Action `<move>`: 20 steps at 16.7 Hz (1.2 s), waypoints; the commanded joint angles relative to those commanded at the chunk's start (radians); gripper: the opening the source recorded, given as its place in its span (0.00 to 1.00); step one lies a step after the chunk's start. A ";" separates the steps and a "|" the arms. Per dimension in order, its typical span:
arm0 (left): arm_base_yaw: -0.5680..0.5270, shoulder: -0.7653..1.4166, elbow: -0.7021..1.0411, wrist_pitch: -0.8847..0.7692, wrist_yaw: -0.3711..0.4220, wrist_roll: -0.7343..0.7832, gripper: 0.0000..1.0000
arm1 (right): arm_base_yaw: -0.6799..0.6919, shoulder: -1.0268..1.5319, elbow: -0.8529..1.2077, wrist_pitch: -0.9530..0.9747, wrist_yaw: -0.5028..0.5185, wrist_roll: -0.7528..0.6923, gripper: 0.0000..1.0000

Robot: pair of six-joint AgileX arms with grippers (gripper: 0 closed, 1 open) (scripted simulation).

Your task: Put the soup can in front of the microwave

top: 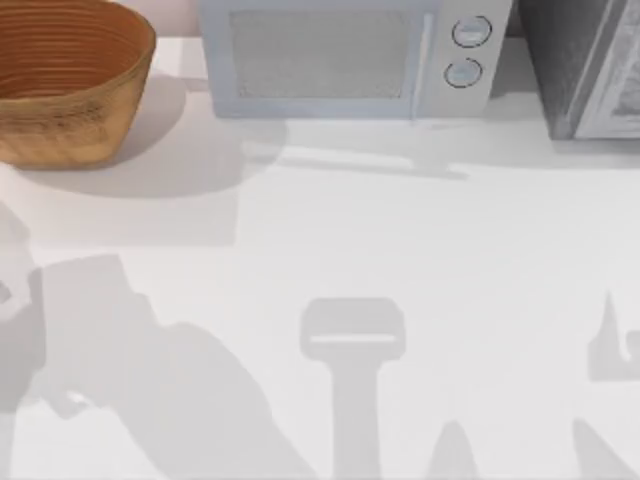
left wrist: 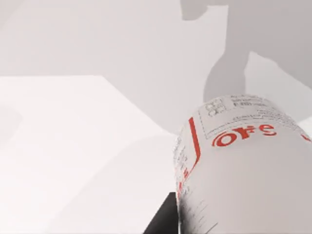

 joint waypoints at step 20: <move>-0.546 0.257 0.535 -0.291 -0.010 -0.787 0.00 | 0.000 0.000 0.000 0.000 0.000 0.000 1.00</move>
